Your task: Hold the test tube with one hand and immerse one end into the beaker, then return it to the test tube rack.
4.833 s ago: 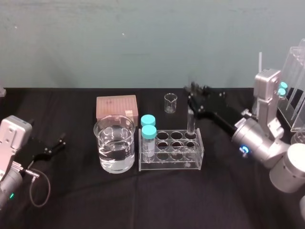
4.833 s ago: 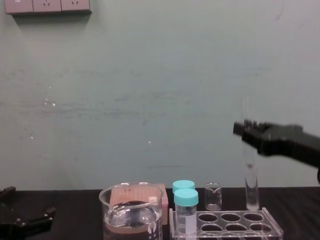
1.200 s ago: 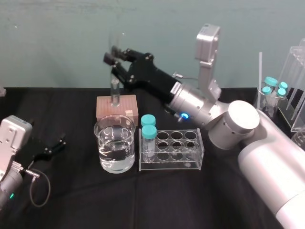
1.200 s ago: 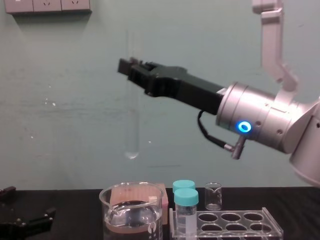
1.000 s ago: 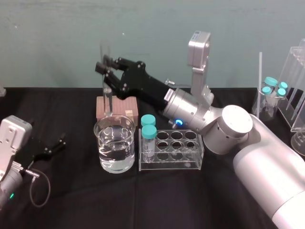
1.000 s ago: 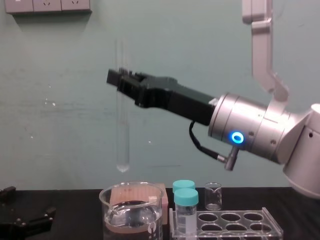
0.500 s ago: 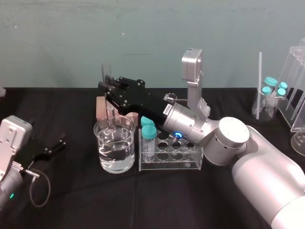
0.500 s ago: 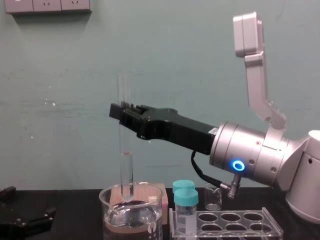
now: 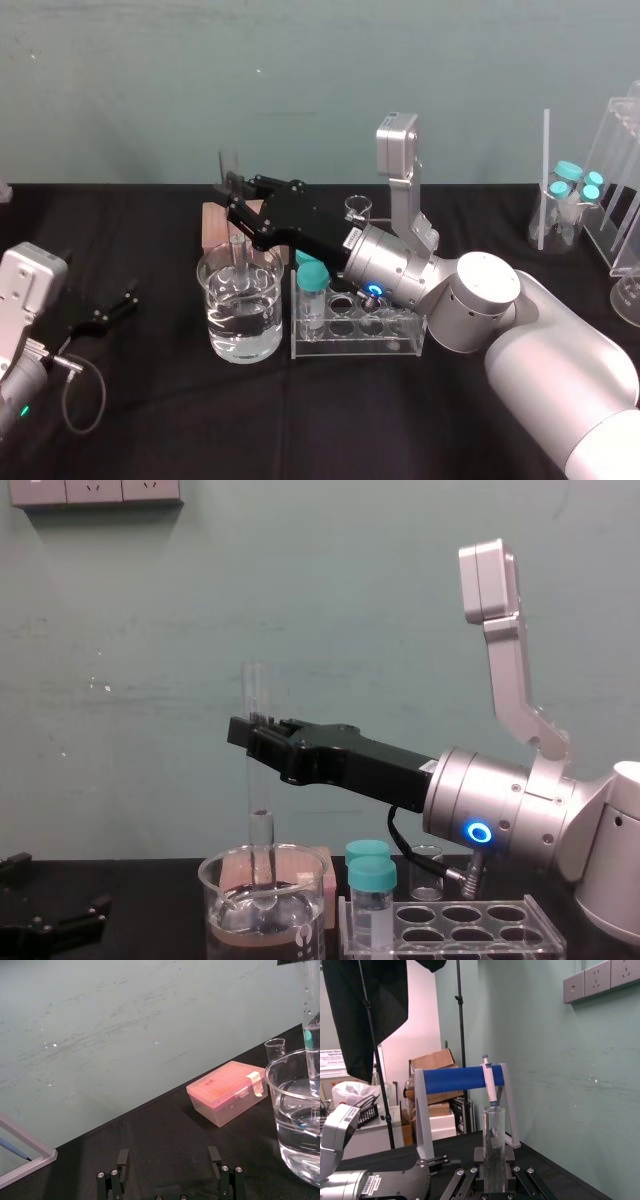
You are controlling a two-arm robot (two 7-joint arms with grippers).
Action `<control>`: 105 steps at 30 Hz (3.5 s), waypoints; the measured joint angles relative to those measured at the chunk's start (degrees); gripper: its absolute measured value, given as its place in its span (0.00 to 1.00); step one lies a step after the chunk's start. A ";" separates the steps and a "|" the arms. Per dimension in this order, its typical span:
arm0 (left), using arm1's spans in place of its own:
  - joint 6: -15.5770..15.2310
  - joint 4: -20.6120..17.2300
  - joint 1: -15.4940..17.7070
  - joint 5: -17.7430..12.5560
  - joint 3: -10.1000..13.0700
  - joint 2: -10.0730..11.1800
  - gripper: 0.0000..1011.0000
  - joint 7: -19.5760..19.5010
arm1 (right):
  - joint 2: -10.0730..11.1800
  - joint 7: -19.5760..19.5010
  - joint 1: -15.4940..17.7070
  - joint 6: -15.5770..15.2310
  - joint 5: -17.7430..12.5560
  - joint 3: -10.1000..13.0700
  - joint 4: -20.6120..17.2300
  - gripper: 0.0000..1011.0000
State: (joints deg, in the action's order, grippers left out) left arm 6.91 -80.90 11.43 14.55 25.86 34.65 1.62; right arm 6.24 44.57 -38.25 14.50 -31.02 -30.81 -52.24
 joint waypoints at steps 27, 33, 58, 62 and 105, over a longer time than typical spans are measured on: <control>0.00 0.00 0.00 0.00 0.00 0.00 0.99 0.00 | 0.56 0.72 0.56 -1.38 0.10 0.13 0.37 0.23; 0.00 0.00 0.00 0.00 0.00 0.00 0.99 0.00 | 0.76 0.76 0.73 -1.52 0.08 -0.01 0.14 0.22; 0.00 0.00 0.00 0.00 0.00 0.00 0.99 0.00 | 1.02 0.93 0.86 -1.03 0.55 -0.57 -0.04 0.22; 0.00 0.00 0.00 0.00 0.00 0.00 0.99 0.00 | 0.98 0.98 0.84 -0.86 0.60 -0.57 0.10 0.22; 0.00 0.00 0.00 0.00 0.00 0.00 0.99 0.00 | 1.11 1.38 0.97 -1.07 0.64 -0.71 0.30 0.22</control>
State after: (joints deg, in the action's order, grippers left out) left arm 6.90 -80.90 11.43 14.55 25.86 34.64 1.62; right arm 7.35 45.96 -37.28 13.43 -30.38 -31.52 -51.93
